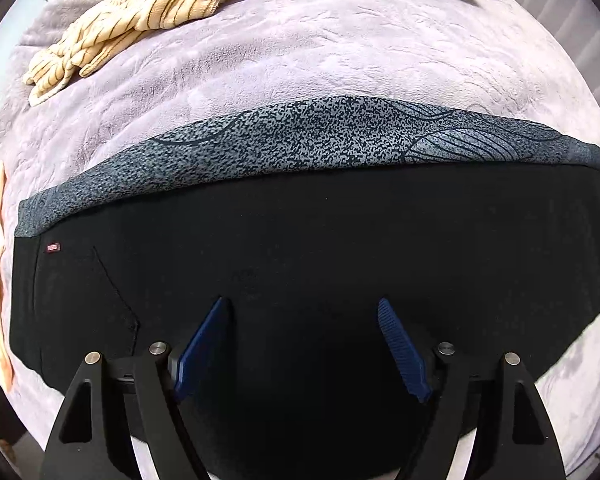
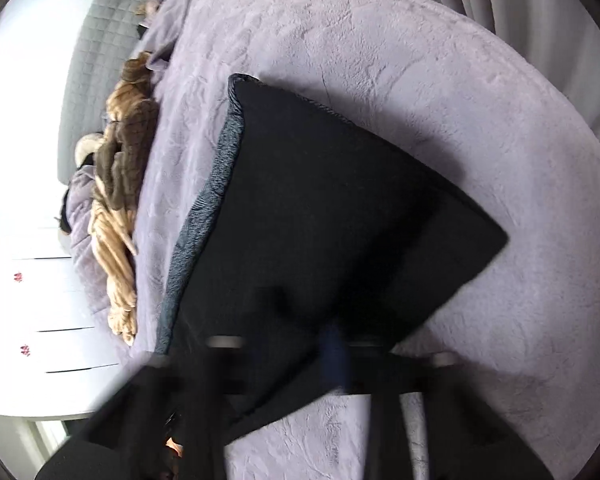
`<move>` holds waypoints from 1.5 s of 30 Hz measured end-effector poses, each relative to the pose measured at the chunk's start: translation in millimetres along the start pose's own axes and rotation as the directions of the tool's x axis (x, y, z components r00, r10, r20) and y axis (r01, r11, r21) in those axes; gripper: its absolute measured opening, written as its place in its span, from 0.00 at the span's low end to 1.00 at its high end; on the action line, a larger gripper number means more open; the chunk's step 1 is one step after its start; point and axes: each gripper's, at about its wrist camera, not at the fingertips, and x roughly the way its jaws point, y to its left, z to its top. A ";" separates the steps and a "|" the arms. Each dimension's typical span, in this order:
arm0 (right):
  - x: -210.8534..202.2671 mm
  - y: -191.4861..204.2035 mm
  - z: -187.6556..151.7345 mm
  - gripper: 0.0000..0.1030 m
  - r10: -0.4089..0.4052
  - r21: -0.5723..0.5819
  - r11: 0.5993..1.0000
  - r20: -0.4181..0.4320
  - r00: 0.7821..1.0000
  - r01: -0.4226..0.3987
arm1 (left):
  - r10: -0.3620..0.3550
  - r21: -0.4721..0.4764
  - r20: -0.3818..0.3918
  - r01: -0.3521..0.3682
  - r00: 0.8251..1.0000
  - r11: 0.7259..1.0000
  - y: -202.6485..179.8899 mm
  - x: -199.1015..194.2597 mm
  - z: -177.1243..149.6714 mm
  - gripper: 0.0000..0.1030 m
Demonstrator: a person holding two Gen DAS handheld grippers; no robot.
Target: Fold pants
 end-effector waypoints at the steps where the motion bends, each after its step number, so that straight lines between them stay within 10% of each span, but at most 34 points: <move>1: -8.9 7.3 -1.1 0.08 0.040 -0.005 0.999 0.013 0.999 -0.040 | -0.001 0.013 0.001 0.001 1.000 1.000 1.5 -2.3 -3.4 0.77; 5: -37.2 32.2 -16.7 0.08 -0.013 -0.156 0.988 0.007 1.000 0.014 | -0.024 -0.002 0.004 0.024 1.000 1.000 16.2 6.7 -12.8 0.80; 8: -5.9 8.2 -19.5 0.11 -0.257 -0.224 0.945 -0.052 0.965 0.240 | -0.010 -0.006 -0.006 0.010 1.000 1.000 17.2 13.8 -12.2 0.84; 13: -20.5 -11.0 -23.6 0.19 -0.162 -0.078 0.984 -0.029 0.986 0.160 | 0.006 0.097 0.008 -0.007 1.000 0.995 10.5 -16.6 -7.6 0.84; 18: -54.3 49.7 -32.4 0.20 -0.080 -0.277 0.957 0.022 0.997 0.083 | -0.073 0.124 0.115 0.059 0.991 0.991 -20.2 -29.6 30.8 0.84; 22: -2.1 98.9 -15.5 0.21 -0.111 -0.406 0.909 -0.018 0.994 0.094 | -0.014 0.126 0.112 0.000 0.994 0.992 -53.5 11.7 65.9 0.84; 26: 77.9 99.7 -11.9 0.16 -0.343 -0.424 0.862 -0.081 0.936 0.280 | -0.024 0.097 0.094 0.015 0.995 0.995 -49.0 17.7 76.4 0.88; 31: 31.8 66.5 18.9 0.02 -0.406 -0.307 0.861 0.068 0.911 0.407 | 0.081 0.064 0.093 -0.087 0.992 0.994 18.6 -8.0 50.9 0.88; 36: -16.3 56.2 -0.2 0.24 -0.312 -0.252 0.916 0.047 0.949 0.313 | 0.185 0.016 0.073 -0.187 0.980 0.982 98.1 -23.7 12.8 0.88; 40: -6.0 80.6 -66.1 0.25 -0.057 -0.270 0.963 -0.126 0.990 0.021 | 0.249 -0.071 0.044 -0.245 0.968 0.967 163.4 -13.4 -5.1 0.88; 45: 91.4 110.1 -198.6 0.31 0.132 -0.157 0.963 -0.437 0.890 -0.220 | 0.182 -0.147 -0.001 -0.180 0.983 0.973 196.7 23.3 -38.1 1.00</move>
